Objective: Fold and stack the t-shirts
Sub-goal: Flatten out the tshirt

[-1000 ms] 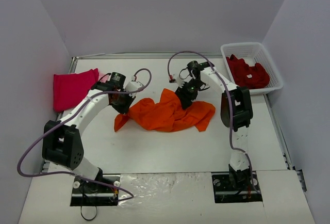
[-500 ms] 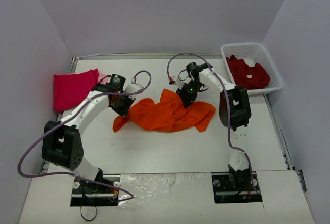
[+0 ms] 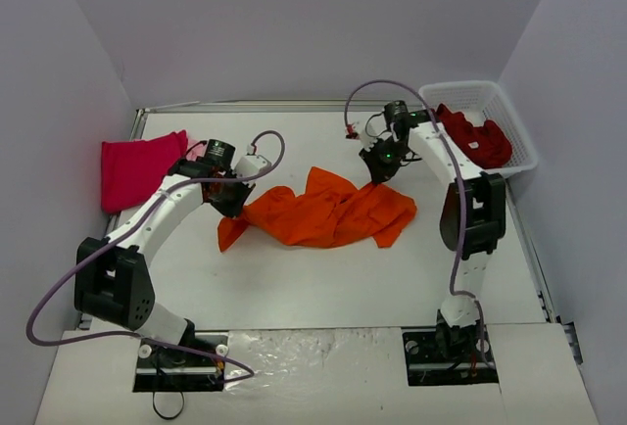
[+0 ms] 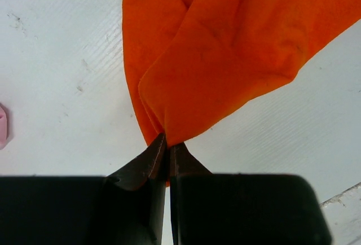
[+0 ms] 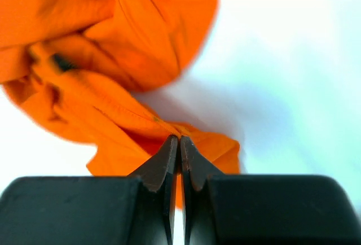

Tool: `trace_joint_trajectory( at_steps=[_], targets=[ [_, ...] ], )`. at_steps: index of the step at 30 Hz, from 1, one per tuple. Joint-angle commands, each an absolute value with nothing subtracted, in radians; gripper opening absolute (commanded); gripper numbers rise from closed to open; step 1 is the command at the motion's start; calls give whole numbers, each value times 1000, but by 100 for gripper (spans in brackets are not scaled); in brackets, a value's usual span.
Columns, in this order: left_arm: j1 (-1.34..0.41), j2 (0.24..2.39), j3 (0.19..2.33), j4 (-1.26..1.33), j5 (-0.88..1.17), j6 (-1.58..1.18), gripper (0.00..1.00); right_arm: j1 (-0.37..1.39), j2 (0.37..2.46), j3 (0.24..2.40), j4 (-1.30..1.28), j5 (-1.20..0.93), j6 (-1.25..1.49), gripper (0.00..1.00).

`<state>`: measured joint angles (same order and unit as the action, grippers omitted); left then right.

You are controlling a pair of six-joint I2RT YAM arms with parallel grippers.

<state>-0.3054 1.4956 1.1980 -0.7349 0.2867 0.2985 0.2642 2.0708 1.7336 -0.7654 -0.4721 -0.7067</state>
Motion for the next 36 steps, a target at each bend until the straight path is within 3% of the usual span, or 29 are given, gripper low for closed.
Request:
trace_joint_trajectory(
  at_steps=[1,10,18,28,29,30,33,36],
  targets=[
    [-295,1440,1209,-736,288,290,2,227,1858,1712,-795,-446,-695,0],
    [-293,1417,1209,-742,296,291,2,215,1635,1569,-798,-374,-684,0],
    [-290,1397,1186,-732,304,295,2,180,1425,1313,-795,-256,-678,0],
    [-290,1396,1186,-736,308,298,2,146,1336,1115,-831,-95,-738,1],
    [-290,1397,1186,-735,310,298,2,146,1329,1111,-839,-86,-750,35],
    [-290,1399,1186,-736,308,298,2,146,1322,1112,-848,-93,-758,42],
    [-290,1401,1187,-739,308,296,3,146,1318,1182,-911,-201,-775,55],
    [-290,1401,1187,-739,307,298,2,146,1330,1285,-962,-322,-785,59]
  ],
)
